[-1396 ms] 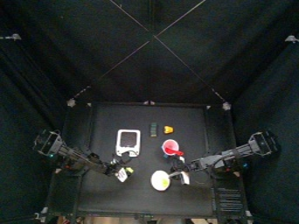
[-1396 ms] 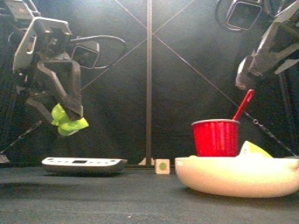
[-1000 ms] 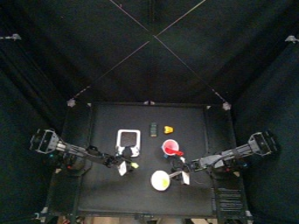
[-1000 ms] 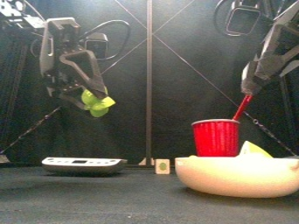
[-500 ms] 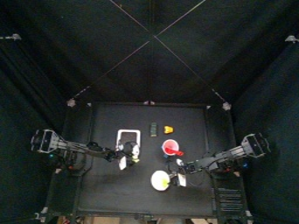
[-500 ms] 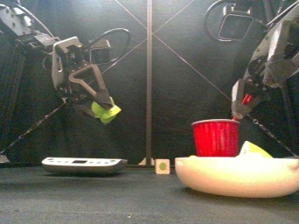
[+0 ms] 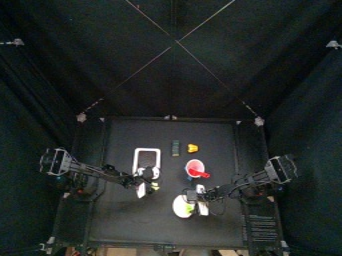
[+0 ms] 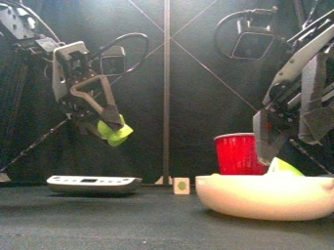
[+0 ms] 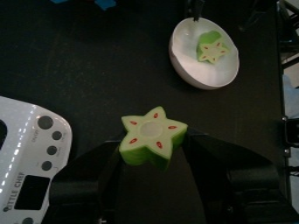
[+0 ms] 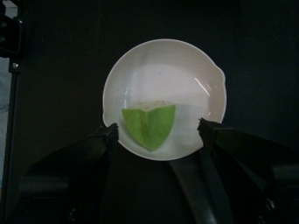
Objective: Grab starfruit top
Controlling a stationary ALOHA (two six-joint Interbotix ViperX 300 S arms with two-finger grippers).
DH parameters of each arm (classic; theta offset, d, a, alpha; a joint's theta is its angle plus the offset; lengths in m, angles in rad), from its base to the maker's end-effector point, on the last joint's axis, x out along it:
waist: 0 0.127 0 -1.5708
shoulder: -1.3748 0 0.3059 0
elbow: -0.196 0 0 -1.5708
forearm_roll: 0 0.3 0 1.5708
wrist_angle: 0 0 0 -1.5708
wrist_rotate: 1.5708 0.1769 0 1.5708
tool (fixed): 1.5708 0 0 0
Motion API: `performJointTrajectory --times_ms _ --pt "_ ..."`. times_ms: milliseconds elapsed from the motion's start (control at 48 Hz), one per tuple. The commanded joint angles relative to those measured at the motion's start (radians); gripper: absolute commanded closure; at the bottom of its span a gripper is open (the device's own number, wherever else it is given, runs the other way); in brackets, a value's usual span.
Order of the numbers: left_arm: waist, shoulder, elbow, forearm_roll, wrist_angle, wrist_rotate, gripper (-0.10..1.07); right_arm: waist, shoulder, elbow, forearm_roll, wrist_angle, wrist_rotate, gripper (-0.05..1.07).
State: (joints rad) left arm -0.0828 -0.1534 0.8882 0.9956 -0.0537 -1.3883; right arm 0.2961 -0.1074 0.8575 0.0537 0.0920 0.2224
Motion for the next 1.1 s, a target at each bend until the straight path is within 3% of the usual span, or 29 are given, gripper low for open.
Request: performJointTrajectory --times_ms 0,417,833,1083 --pt "-0.006 0.0 -0.023 -0.002 0.002 0.002 0.43 0.003 0.009 -0.029 -0.003 -0.005 0.002 0.0" --pt "-0.005 0.0 -0.023 -0.002 0.018 0.003 0.43 -0.002 0.112 -0.091 -0.021 0.031 0.0 0.0" --pt "-0.005 0.002 -0.02 -0.002 0.018 0.003 0.43 -0.005 0.138 -0.11 -0.023 0.049 0.0 0.01" --pt "-0.005 0.002 -0.018 -0.002 0.02 0.003 0.43 -0.005 0.137 -0.11 -0.021 0.049 0.0 0.16"
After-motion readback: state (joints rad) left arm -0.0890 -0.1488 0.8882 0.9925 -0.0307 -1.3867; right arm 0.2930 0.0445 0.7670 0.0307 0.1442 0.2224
